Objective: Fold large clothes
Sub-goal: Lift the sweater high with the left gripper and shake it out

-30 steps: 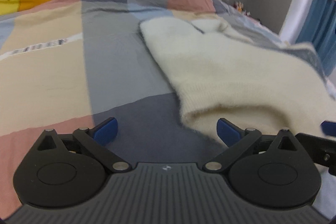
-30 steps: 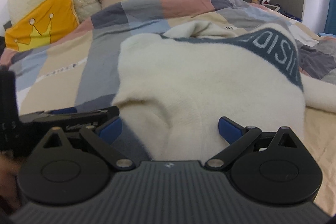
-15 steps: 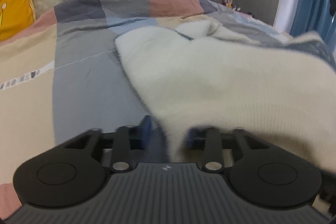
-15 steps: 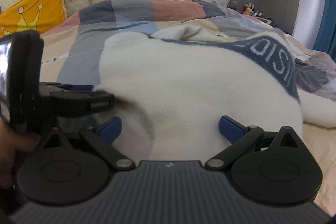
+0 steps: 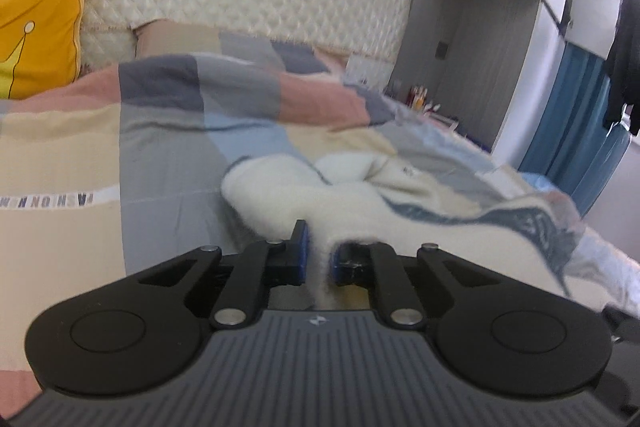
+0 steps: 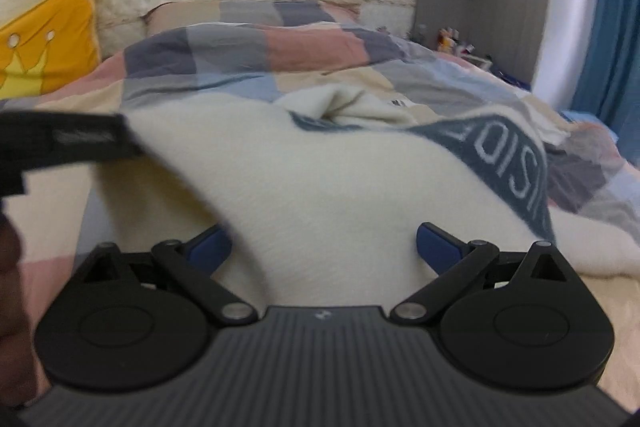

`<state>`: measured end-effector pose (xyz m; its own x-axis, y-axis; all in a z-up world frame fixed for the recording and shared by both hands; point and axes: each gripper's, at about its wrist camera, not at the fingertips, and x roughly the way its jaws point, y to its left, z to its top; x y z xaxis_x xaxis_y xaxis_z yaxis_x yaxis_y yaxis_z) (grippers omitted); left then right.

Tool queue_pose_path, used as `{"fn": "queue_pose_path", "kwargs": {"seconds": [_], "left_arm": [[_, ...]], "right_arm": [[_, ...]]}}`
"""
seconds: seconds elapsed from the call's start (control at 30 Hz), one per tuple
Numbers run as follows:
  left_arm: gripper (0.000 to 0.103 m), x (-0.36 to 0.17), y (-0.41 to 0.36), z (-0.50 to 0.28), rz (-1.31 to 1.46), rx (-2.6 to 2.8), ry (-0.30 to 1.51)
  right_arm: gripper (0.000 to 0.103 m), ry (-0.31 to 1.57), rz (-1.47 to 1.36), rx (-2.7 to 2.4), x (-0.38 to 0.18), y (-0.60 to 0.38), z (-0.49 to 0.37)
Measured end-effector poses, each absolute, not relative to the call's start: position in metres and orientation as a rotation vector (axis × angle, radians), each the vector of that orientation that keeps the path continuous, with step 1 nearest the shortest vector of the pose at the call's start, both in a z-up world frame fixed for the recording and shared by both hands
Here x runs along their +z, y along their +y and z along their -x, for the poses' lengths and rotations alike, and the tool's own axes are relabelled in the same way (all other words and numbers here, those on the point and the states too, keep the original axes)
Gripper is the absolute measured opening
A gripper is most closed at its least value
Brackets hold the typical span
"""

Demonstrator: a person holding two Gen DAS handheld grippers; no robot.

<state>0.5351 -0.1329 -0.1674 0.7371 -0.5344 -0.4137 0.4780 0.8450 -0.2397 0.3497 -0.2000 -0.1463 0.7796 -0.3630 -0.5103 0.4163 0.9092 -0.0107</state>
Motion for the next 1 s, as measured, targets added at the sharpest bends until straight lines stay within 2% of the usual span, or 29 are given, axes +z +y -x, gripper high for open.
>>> {"fn": "queue_pose_path", "kwargs": {"seconds": [0.33,0.6,0.73,1.0], "left_arm": [[0.011,-0.15,-0.128,-0.511,0.206,-0.543,0.474],[0.008,-0.108,-0.118,-0.479,0.277,-0.54,0.452],[0.008,-0.086,-0.116,-0.458,0.279,-0.533,0.426],[0.008,-0.056,-0.114,-0.416,0.295,-0.496,0.396]], "right_arm": [[0.101,0.649,-0.146,-0.554,-0.167,-0.219,-0.307],[0.101,0.781,-0.39,-0.54,-0.17,-0.236,-0.276],[0.101,0.7,-0.366,-0.66,-0.156,-0.246,-0.261],[0.1,0.408,-0.251,-0.826,-0.09,-0.265,-0.215]]}}
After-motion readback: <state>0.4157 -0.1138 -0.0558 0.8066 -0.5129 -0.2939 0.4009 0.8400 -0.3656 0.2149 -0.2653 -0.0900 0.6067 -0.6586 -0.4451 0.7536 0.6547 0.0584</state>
